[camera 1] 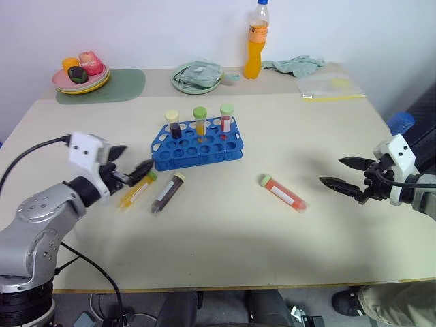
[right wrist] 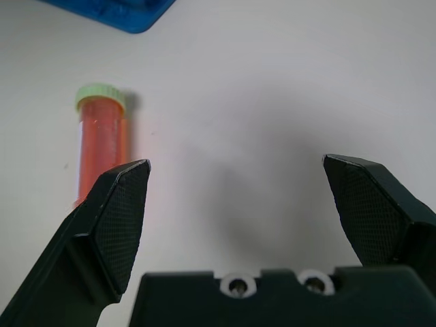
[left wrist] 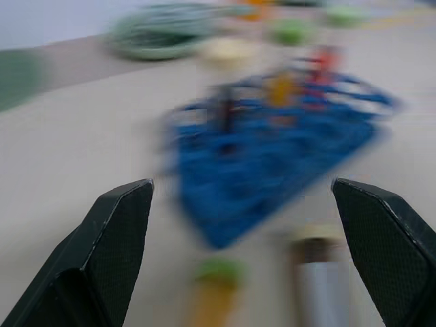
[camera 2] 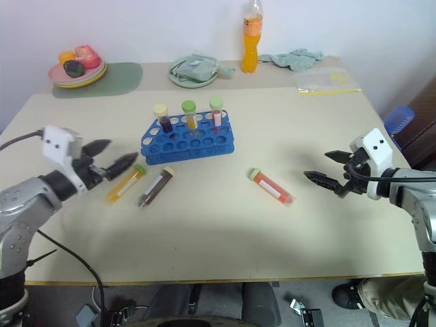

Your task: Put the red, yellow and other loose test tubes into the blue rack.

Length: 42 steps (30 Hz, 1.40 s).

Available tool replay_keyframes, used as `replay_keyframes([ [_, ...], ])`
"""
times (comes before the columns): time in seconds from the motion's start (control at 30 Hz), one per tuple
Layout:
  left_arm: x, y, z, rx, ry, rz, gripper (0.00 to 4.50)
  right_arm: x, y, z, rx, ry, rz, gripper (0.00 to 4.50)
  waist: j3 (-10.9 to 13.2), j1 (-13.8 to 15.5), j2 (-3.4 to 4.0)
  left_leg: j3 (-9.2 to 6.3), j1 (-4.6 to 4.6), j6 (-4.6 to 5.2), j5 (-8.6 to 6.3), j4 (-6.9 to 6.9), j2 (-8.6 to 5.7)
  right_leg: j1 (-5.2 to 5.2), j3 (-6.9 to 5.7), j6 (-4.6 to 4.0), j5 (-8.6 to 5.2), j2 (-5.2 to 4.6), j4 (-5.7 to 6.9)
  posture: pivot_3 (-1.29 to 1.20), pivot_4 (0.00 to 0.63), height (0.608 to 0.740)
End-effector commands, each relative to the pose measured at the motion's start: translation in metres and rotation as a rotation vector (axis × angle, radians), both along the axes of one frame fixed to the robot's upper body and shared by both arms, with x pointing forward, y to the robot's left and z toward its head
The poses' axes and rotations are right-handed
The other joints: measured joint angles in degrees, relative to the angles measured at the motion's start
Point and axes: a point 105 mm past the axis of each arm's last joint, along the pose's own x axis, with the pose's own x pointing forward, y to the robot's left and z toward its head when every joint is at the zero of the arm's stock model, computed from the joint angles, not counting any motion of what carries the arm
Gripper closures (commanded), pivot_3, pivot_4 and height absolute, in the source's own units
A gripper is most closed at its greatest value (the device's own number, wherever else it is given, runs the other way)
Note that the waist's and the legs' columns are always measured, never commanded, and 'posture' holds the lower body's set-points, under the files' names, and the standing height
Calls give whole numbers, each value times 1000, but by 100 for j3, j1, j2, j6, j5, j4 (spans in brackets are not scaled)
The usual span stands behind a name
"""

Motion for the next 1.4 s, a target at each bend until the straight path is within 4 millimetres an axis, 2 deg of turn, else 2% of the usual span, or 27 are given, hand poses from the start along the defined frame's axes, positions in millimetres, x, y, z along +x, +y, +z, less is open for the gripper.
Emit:
replay_keyframes([
  [0.03, -12, -35, 3, 53, -16, -201, 191, -2, 18, 10, -58, 37, 33, 0, 0, 11, 0, 0, 0, 0, 0, 1, 0, 1, 0, 0, 0, 0, 0, 0, 150, 740],
  [0.2, -15, -57, -9, 69, 33, -363, 191, -3, 61, 6, -34, 216, 55, 0, 2, 22, 2, -1, 0, 0, 0, 1, 1, 1, 0, -2, -1, 0, -1, 0, 150, 740],
  [0.3, -16, -67, -18, 89, 45, -425, 191, -1, 79, -4, -114, 301, 42, 0, 2, 30, 1, -6, -4, 0, 0, -1, 1, 0, -2, -2, -1, 0, -6, 0, 150, 740],
  [0.53, -24, -82, -41, 130, 67, -501, 191, 20, 95, -10, -136, 476, -54, 0, 4, 32, 2, -11, -25, 3, -1, -5, -3, -13, -6, -1, 0, -3, -21, 0, 150, 740],
  [0.63, -24, -85, -42, 108, 56, -491, 191, 29, 97, -15, -151, 521, -87, 0, 4, 28, 2, -11, -26, 3, -1, -6, -3, -16, -6, -1, 0, -3, -21, 0, 150, 740],
  [0.8, -29, -88, -45, 93, 52, -480, 191, 29, 102, -25, -199, 578, -76, 0, 4, 22, 2, -13, -38, 4, -1, -4, -5, -26, -8, 1, 1, -3, -19, 0, 150, 740],
  [0.9, -35, -92, -48, 84, 58, -490, 0, 29, 103, -27, -234, 590, -71, 850, 4, 2, 3, -11, -42, 4, -1, -4, -5, -33, -6, 1, 1, -3, -15, 0, 150, 740],
  [1.03, -36, -93, -48, 75, 59, -496, 0, 28, 106, -28, -252, 594, -52, 2760, 4, 14, 2, -11, -44, 3, 0, -1, -5, -37, -7, 1, 1, -2, -8, 0, 150, 740],
  [1.07, -36, -94, -49, 76, 59, -496, 0, 27, 107, -27, -253, 593, -46, 3353, 4, 15, 2, -11, -44, 3, -1, 0, -5, -37, -6, 1, 1, -2, -8, 0, 150, 740],
  [1.1, -36, -94, -49, 77, 59, -495, 0, 27, 108, -24, -248, 587, -34, 3684, 4, 14, 2, -10, -44, 3, 0, 0, -6, -37, -7, 1, 1, -2, -8, 0, 150, 740],
  [1.17, -35, -93, -49, 80, 61, -490, 0, 27, 113, -14, -221, 547, -1, 3771, 4, 10, 3, -11, -45, 3, 0, 0, -6, -39, -6, 1, 1, -2, -6, 0, 150, 740],
  [1.23, -34, -88, -51, 87, 65, -473, 0, 25, 122, 5, -173, 420, 108, 3771, 5, 12, 5, -11, -49, 3, 0, 0, -6, -44, -6, 1, 1, -2, -3, 0, 150, 740],
  [1.33, -27, -73, -57, 73, 66, -392, 0, 17, 154, 57, 33, -100, 383, 3771, -3, 28, -9, -14, -88, 3, 0, 12, -5, -83, -9, 2, 2, 1, 7, 0, 150, 740],
  [1.4, -15, -63, -58, 40, 44, -299, 0, 20, 162, 78, 204, -326, 357, 3771, -2, 7, -6, -10, -90, 5, -1, 24, -4, -81, -8, 3, 1, 2, 13, 0, 150, 740],
])
